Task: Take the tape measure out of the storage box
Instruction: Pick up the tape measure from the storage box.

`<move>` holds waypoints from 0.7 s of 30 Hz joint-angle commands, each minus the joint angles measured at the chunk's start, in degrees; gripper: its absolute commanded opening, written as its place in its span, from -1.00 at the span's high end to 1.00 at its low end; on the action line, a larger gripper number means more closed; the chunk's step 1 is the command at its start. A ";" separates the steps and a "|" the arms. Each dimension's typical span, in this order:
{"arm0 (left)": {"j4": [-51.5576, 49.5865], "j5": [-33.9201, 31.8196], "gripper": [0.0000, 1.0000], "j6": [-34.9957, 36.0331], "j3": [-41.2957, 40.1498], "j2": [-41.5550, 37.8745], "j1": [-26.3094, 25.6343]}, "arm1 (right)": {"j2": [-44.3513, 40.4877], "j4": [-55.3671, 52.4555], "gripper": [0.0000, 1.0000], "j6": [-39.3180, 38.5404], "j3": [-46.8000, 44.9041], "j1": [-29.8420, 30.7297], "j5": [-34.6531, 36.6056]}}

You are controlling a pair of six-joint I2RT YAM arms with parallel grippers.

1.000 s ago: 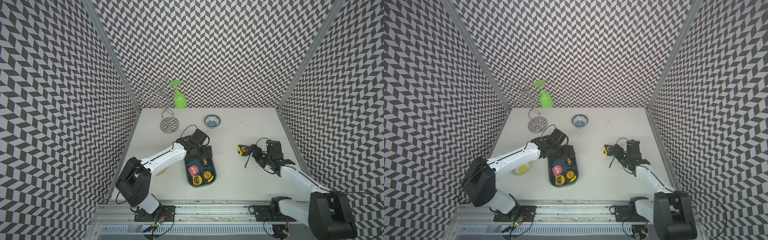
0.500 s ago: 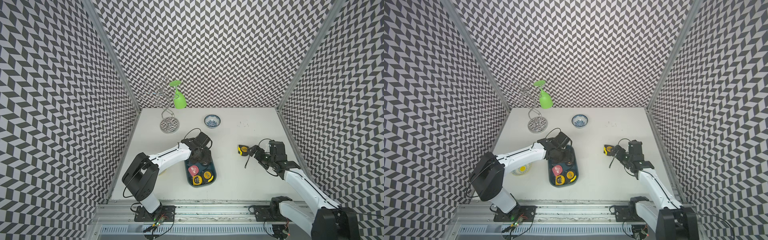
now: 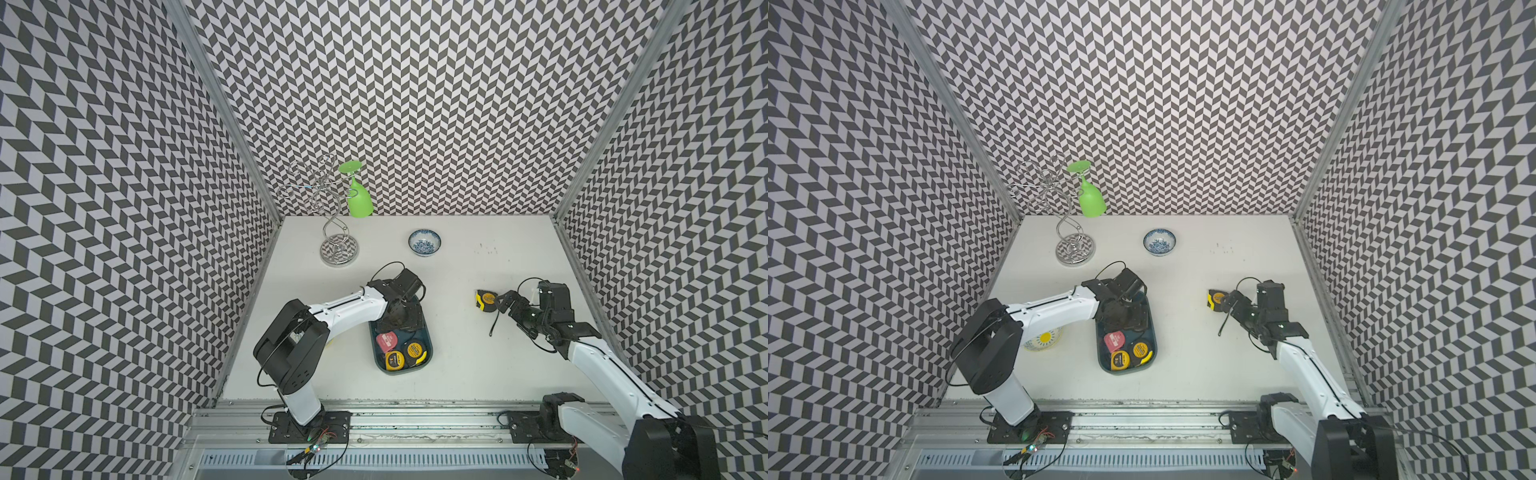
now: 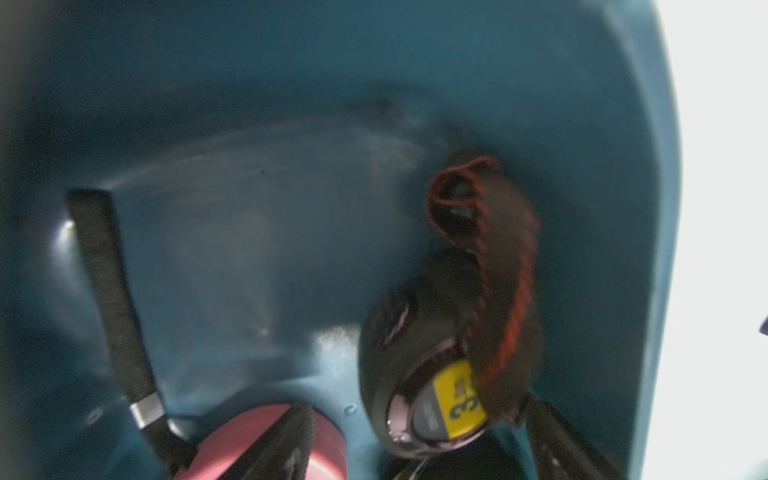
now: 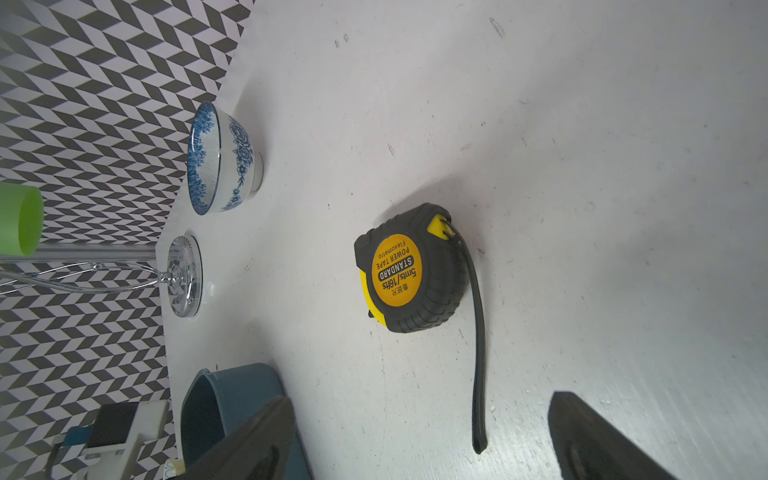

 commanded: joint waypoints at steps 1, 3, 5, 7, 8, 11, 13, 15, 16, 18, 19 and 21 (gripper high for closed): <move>-0.15 -1.04 -0.69 -0.05 1.44 1.34 -0.26 | -0.37 2.04 -0.99 0.21 0.24 0.01 0.07; -0.64 -1.75 -0.66 0.08 1.49 1.49 -0.30 | -0.21 2.30 -0.99 0.29 -0.02 0.02 -0.07; -1.32 -2.46 -0.63 0.21 1.37 0.94 0.03 | -0.21 2.48 -0.99 0.38 -0.07 0.03 -0.28; -2.28 -3.60 -0.61 0.17 1.23 -0.10 0.37 | -0.21 2.65 -0.99 0.40 -0.23 0.01 -0.34; -2.80 -4.13 -0.60 0.29 1.23 -0.56 0.49 | -0.21 2.70 -0.99 0.47 -0.16 0.02 -0.35; -4.27 -5.96 -0.58 0.53 1.48 -2.04 1.06 | -0.21 3.09 -0.99 0.43 -0.25 -0.04 -0.61; -4.91 -6.71 -0.58 0.63 2.03 -2.46 1.30 | -0.04 3.27 -0.99 0.34 -0.33 -0.01 -0.78; -5.13 -6.59 -0.63 0.36 2.83 -2.36 1.37 | 0.06 3.44 -0.99 0.26 -0.29 0.02 -0.88; -5.09 -6.16 -0.67 0.24 3.26 -1.99 1.20 | 0.22 3.60 -0.99 0.24 -0.24 0.03 -0.97; -4.81 -5.15 -0.71 -0.61 3.75 -1.60 1.19 | 0.47 3.70 -0.99 0.02 -0.04 0.03 -1.14; -4.62 -4.71 -0.71 -1.06 3.93 -1.35 1.20 | 0.56 3.67 -0.99 -0.07 0.09 0.03 -1.15; -4.60 -3.89 -0.73 -2.12 4.42 -0.70 1.27 | 0.67 3.63 -0.99 -0.13 0.18 -0.01 -1.14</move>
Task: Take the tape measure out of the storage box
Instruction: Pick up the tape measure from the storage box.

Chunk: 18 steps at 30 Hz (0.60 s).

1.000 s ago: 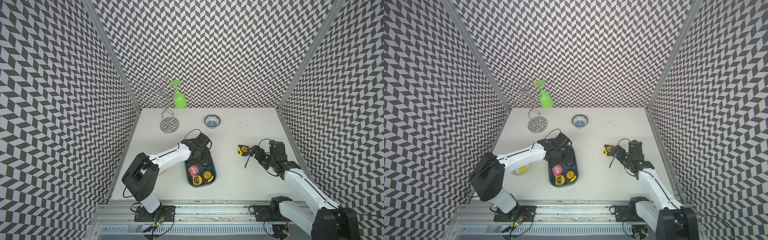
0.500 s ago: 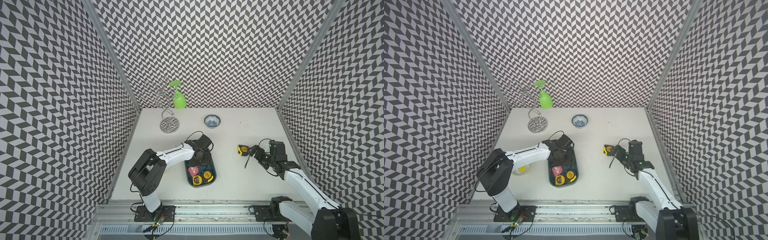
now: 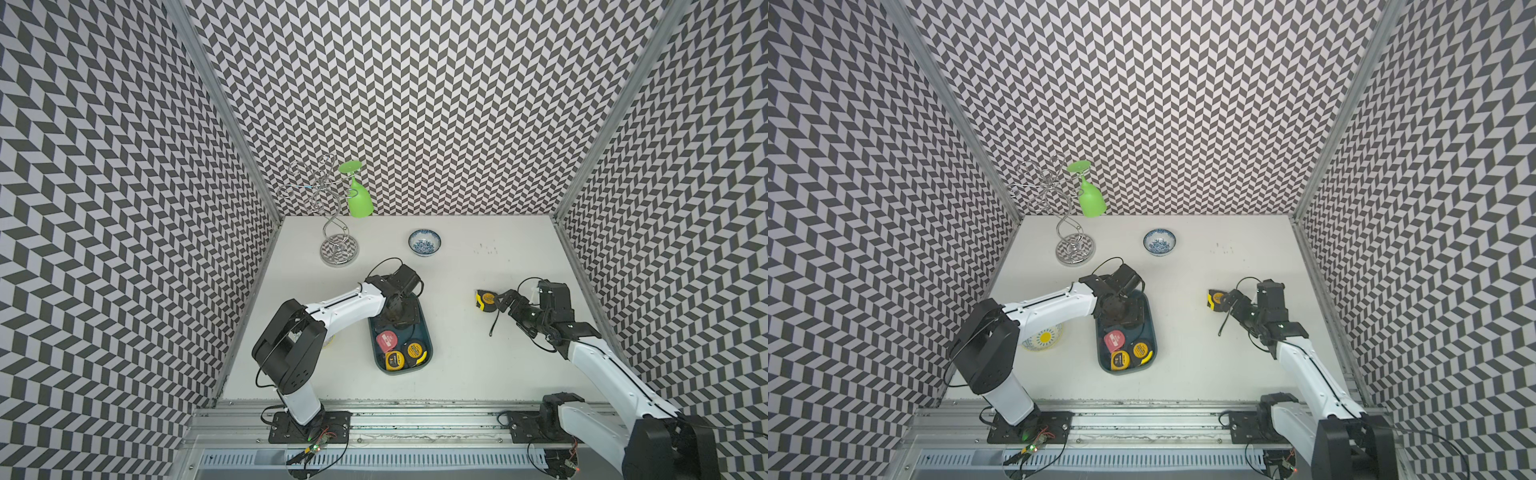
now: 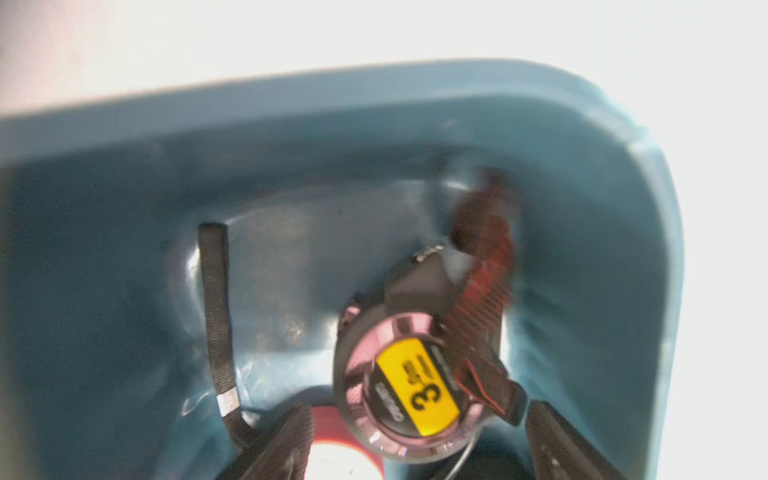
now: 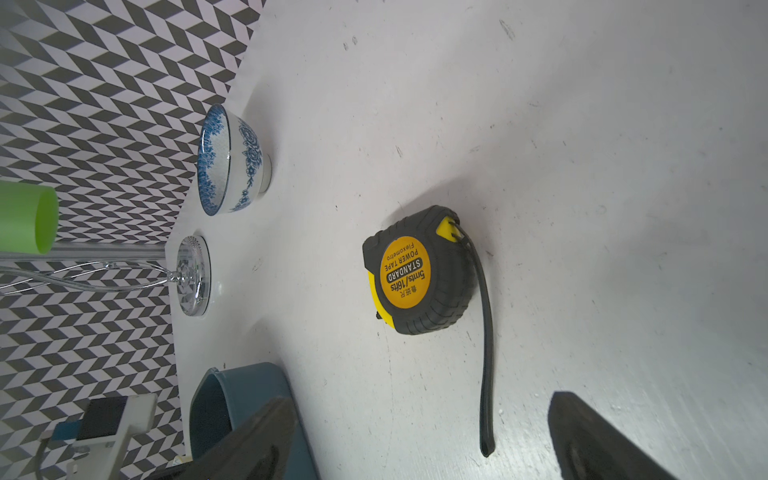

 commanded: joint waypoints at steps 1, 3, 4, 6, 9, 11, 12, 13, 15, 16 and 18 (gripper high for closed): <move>-1.09 0.93 -0.74 -1.95 2.16 0.56 0.02 | 0.37 2.64 -0.99 -0.38 0.13 0.03 -0.25; -1.53 1.62 -0.77 -2.62 2.83 1.24 0.02 | 0.24 2.56 -0.99 -0.48 0.08 0.03 -0.18; -1.83 1.87 -0.78 -2.99 3.17 1.63 0.08 | 0.12 2.60 -0.99 -0.45 -0.04 0.02 -0.20; -2.38 1.99 -0.79 -3.74 3.63 1.96 0.06 | -0.02 2.64 -0.99 -0.33 -0.29 0.03 -0.20; -2.82 2.17 -0.81 -5.03 3.65 2.00 0.34 | -0.12 2.95 -0.99 -0.23 -0.63 0.03 -0.29; -3.08 2.41 -0.81 -5.57 3.55 2.20 0.75 | -0.03 3.15 -0.99 -0.10 -0.75 0.01 -0.45; -3.47 2.53 -0.81 -5.75 3.55 2.39 0.96 | -0.03 3.26 -0.99 -0.06 -0.86 0.03 -0.47; -3.74 2.66 -0.81 -5.87 3.47 2.46 1.24 | 0.03 3.34 -0.99 0.03 -0.86 0.03 -0.47; -3.55 3.27 -0.81 -6.23 2.90 2.44 1.76 | 0.15 3.40 -0.99 0.03 -0.97 -0.04 -0.47; -3.11 3.62 -0.80 -6.34 2.48 2.45 2.06 | 0.15 3.52 -0.99 0.05 -1.03 0.02 -0.47; -2.22 4.26 -0.80 -6.63 1.92 2.60 2.53 | 0.16 3.80 -0.99 0.12 -1.18 -0.01 -0.55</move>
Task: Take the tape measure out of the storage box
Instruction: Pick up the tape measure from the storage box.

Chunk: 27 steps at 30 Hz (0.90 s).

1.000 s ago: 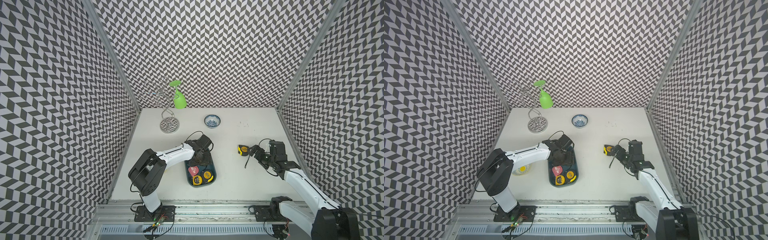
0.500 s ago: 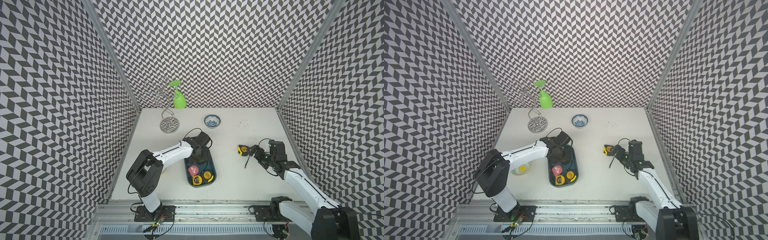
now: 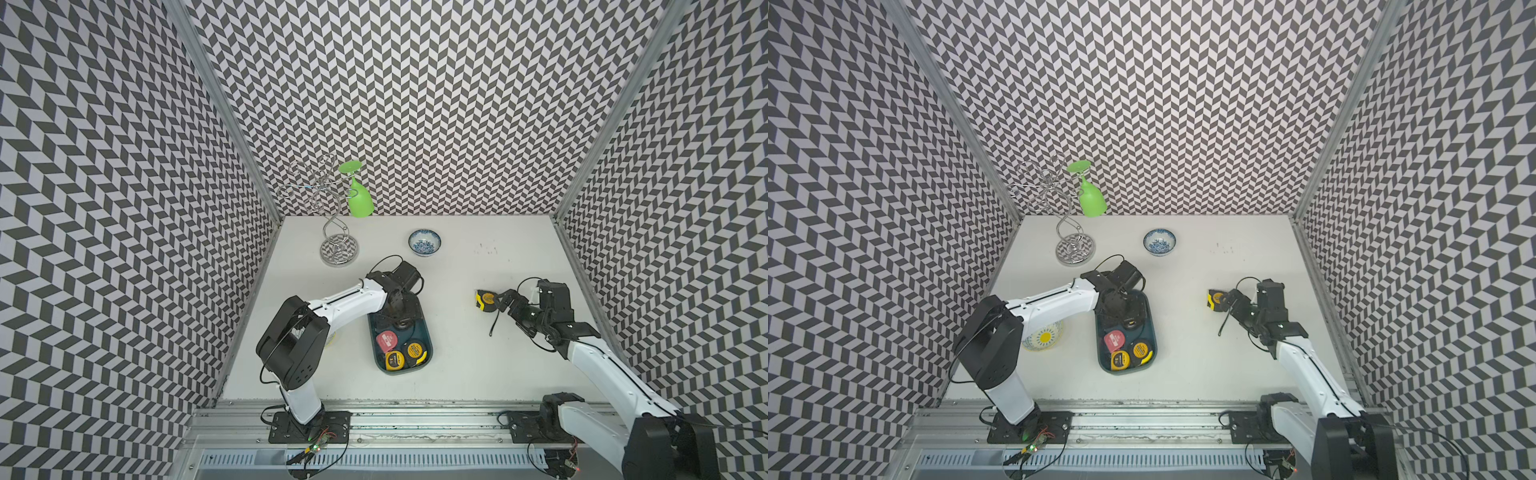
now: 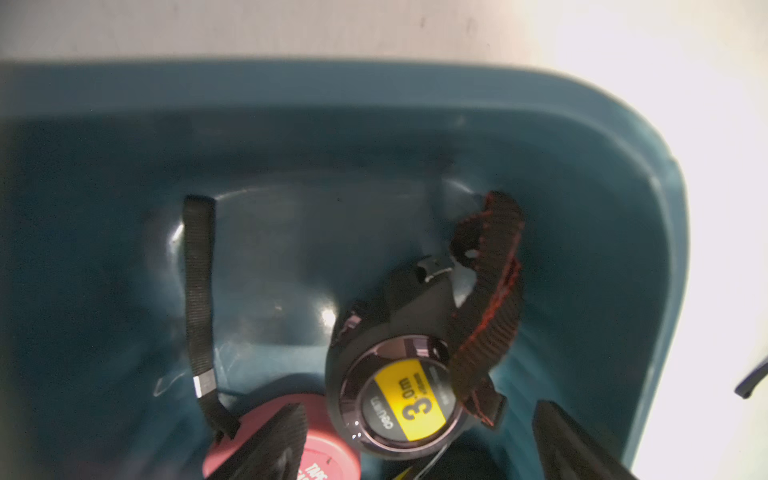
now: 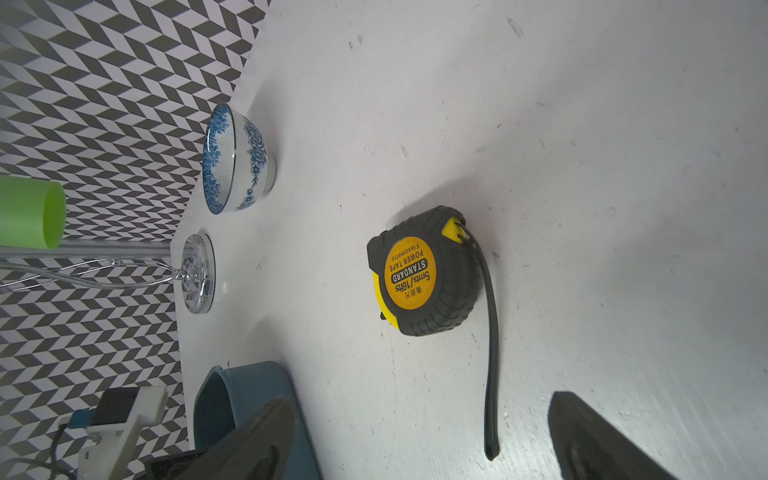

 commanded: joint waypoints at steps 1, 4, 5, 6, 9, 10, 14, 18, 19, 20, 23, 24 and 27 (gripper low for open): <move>0.47 1.49 -0.79 -1.21 -0.48 0.95 1.05 | -0.06 2.80 -0.99 0.19 -0.87 0.03 -0.22; 1.80 1.90 -0.78 -1.60 -0.35 2.20 1.50 | 0.16 3.07 -0.99 0.42 -0.89 -0.01 -0.32; 2.46 2.29 -0.76 -1.56 -0.23 2.71 1.68 | 0.19 3.09 -0.99 0.38 -0.89 -0.01 -0.39; 2.83 2.58 -0.75 -1.61 -0.05 3.09 1.65 | 0.28 3.07 -0.99 0.32 -0.80 -0.01 -0.40; 3.12 2.85 -0.72 -1.56 0.48 4.06 1.65 | 0.41 2.85 -0.99 0.06 -0.62 0.03 -0.30; 3.29 3.02 -0.71 -1.56 0.48 4.18 1.66 | 0.37 2.81 -0.99 0.09 -0.69 0.03 -0.23; 3.62 3.20 -0.66 -1.30 0.40 4.69 1.65 | 0.29 3.07 -0.99 0.12 -1.37 0.01 -0.40; 3.90 3.43 -0.52 -1.12 0.31 4.83 1.58 | 0.19 3.55 -0.99 0.42 -2.07 0.02 -0.45; 3.93 3.50 -0.48 -1.03 0.31 4.95 1.48 | 0.27 3.64 -0.99 0.43 -2.12 0.02 -0.58; 4.03 3.58 -0.43 -0.98 0.31 5.04 1.43 | 0.30 3.76 -0.99 0.52 -2.20 0.03 -0.71; 4.19 3.87 -0.20 -0.61 0.46 5.37 1.31 | 0.62 3.95 -0.99 0.54 -2.12 0.03 -1.01; 4.11 3.95 -0.10 -0.50 0.61 5.42 1.26 | 0.72 3.95 -0.99 0.55 -2.12 0.03 -1.11; 4.03 3.95 0.19 -0.14 0.61 5.49 1.16 | 0.68 3.95 -0.99 0.48 -1.94 -0.03 -1.16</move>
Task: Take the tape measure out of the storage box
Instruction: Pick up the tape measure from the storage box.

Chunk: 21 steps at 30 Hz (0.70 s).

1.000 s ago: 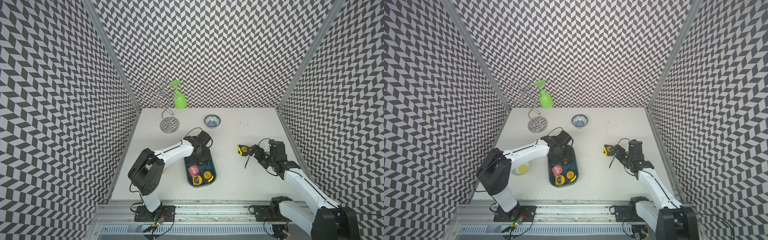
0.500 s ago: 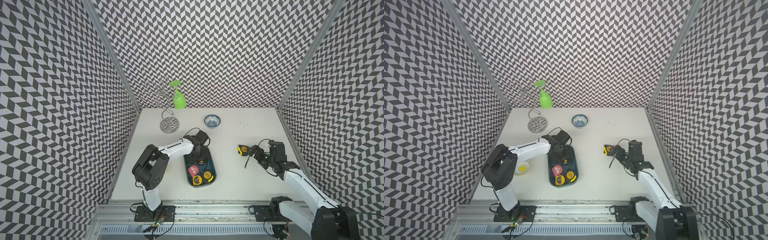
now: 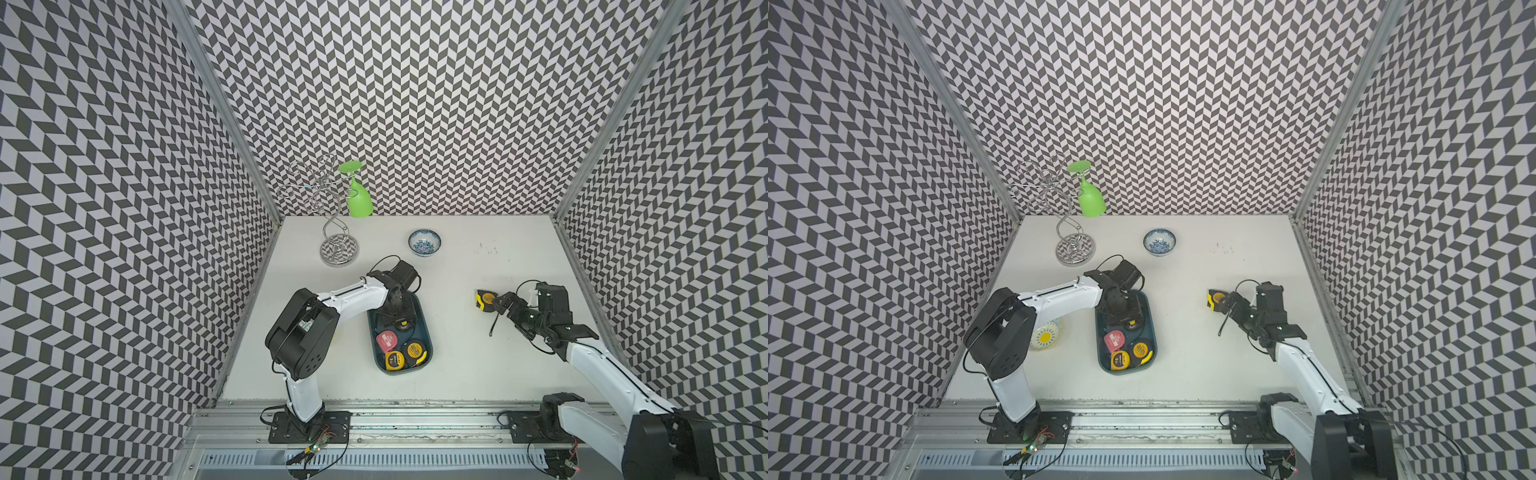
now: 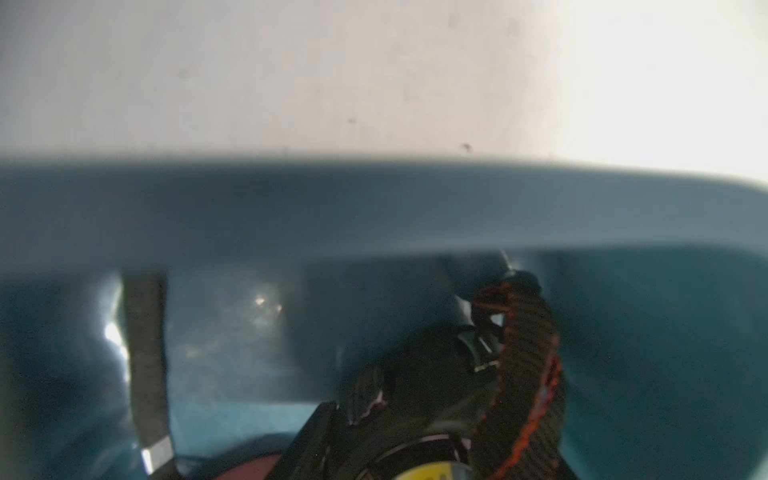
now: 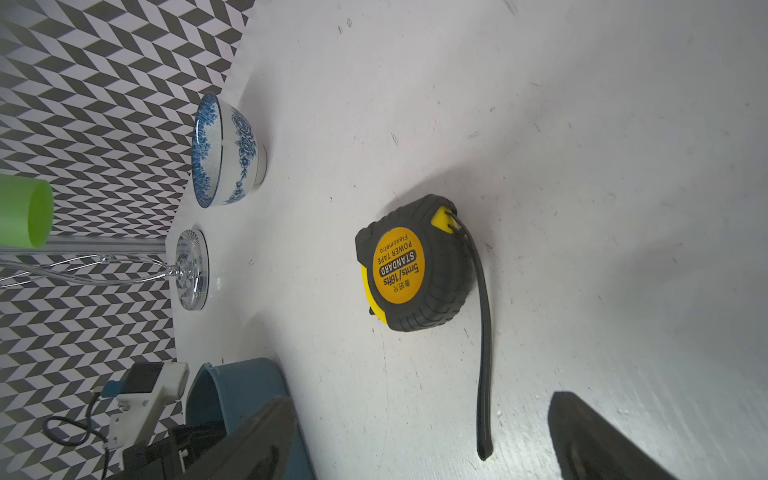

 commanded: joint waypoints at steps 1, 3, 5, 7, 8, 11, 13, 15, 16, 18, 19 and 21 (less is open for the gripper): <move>0.16 0.28 0.33 0.91 0.79 1.12 -0.35 | 0.31 2.48 -0.99 0.43 -0.23 0.03 -0.62; -0.02 0.05 0.57 1.10 0.79 0.75 -0.37 | 0.19 2.44 -0.99 0.36 -0.13 0.00 -0.67; -0.52 -0.38 0.81 1.19 0.79 0.05 -0.33 | 0.11 2.35 -0.99 0.10 -0.03 0.03 -0.92; -0.87 -0.60 1.00 1.06 0.70 -1.15 -0.18 | -0.04 2.43 -0.99 -0.18 0.07 -0.01 -1.41; -1.19 -0.79 1.00 0.89 0.70 -1.99 -0.08 | -0.18 2.44 -0.99 -0.41 0.15 0.03 -1.75; -1.98 -1.15 1.00 -0.01 0.87 -5.19 0.33 | -0.64 2.97 -0.99 -1.67 0.47 0.03 -3.29; -2.53 -1.38 1.00 -0.75 1.39 -7.57 0.48 | -1.21 3.98 -0.99 -2.78 0.55 0.08 -5.06; -2.92 -1.60 1.00 -1.72 1.98 -10.20 0.67 | -1.70 5.23 -0.99 -3.77 0.68 0.35 -7.06; -3.01 -1.67 1.00 -2.30 2.34 -11.37 0.67 | -2.04 5.87 -0.99 -4.25 0.80 0.58 -8.02; -3.01 -1.74 1.00 -3.45 2.82 -13.71 0.75 | -2.46 6.94 -0.99 -4.54 1.36 1.48 -8.39; -2.64 -1.59 1.00 -3.97 3.03 -14.76 0.80 | -2.67 8.13 -0.99 -4.54 1.60 2.09 -8.39; -2.46 -1.30 1.00 -5.04 3.63 -16.38 0.83 | -2.86 9.70 -0.99 -6.26 2.15 3.67 -12.87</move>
